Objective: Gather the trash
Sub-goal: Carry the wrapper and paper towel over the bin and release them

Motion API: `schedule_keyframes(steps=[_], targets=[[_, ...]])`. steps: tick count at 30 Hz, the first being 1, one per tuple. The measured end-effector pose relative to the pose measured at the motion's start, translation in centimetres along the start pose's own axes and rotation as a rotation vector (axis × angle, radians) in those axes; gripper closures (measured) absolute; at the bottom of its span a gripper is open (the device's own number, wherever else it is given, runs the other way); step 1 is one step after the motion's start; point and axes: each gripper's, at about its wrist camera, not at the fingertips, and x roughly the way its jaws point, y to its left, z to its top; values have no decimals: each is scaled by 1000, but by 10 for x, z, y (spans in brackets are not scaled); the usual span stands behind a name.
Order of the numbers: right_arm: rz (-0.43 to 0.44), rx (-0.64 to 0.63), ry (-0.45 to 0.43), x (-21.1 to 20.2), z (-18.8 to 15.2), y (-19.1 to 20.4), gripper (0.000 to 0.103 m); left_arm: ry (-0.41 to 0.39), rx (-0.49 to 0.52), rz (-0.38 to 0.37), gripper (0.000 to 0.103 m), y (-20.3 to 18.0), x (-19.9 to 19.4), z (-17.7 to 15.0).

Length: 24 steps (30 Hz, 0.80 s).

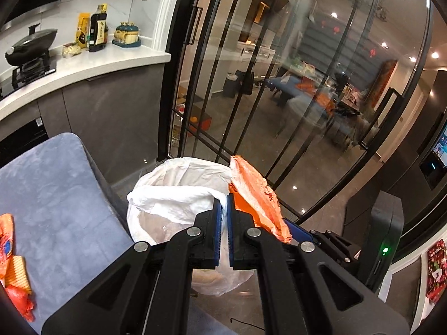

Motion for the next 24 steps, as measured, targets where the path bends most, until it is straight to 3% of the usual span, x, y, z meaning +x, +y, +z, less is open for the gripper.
schedule_keyframes(steps=[5, 10, 15, 24], targets=[[-13, 1, 22, 16, 4, 3, 61, 30, -2, 5, 99, 0, 16, -1], [-19, 7, 12, 22, 8, 4, 48, 46, -31, 24, 96, 8, 24, -2], [-29, 10, -1, 20, 9, 2, 43, 34, -65, 40, 61, 16, 21, -2], [-23, 7, -28, 8, 6, 5, 39, 17, -74, 29, 54, 21, 13, 3]])
